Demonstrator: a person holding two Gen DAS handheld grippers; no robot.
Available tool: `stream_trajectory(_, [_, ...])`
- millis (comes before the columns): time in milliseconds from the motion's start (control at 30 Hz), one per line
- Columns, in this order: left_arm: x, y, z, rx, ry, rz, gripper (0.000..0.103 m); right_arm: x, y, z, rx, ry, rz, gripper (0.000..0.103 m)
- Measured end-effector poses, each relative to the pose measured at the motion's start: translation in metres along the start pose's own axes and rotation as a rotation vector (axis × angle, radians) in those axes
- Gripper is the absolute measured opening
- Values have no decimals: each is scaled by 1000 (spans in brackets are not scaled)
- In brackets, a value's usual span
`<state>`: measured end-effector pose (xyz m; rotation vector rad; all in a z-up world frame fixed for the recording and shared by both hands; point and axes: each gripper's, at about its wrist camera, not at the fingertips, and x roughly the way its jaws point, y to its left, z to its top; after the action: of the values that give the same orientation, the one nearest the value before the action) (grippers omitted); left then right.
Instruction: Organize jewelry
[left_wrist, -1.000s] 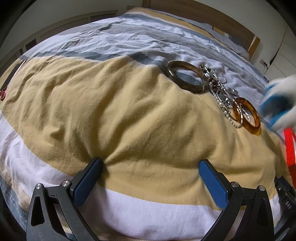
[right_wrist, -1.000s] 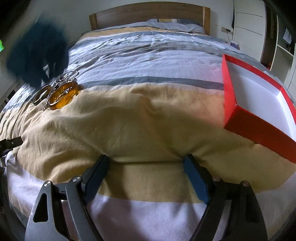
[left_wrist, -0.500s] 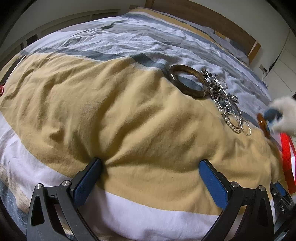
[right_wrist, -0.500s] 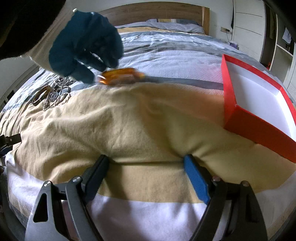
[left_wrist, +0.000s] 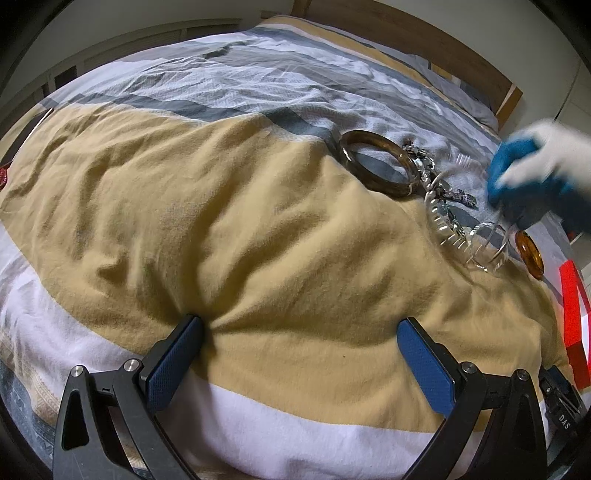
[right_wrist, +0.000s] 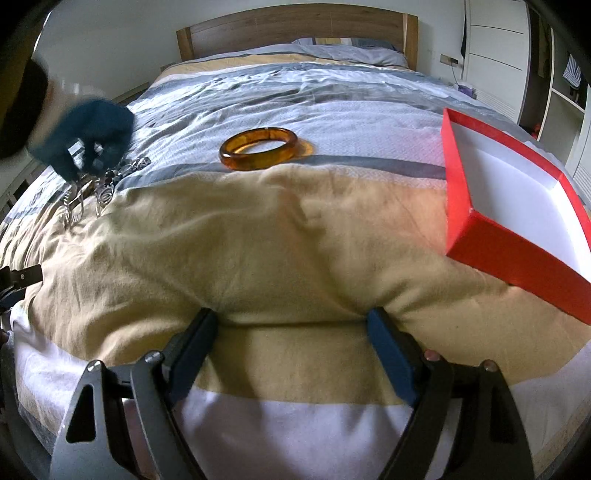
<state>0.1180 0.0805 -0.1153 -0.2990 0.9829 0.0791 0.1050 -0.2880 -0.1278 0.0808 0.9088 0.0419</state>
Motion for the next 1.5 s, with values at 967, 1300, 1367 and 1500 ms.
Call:
stream_trajectory(967, [4, 0, 4, -5, -7, 9, 102, 0, 0, 0, -1, -1, 0, 83])
stream_trajectory(1300, [3, 0, 4, -11, -9, 5, 102, 0, 0, 0, -1, -1, 0, 83])
stream_trajectory(1367, [3, 0, 4, -13, -9, 1, 102, 0, 0, 0, -1, -1, 0, 83])
stream_trajectory(1500, [3, 0, 3, -15, -9, 0, 102, -1, 1, -1, -1, -1, -1, 83])
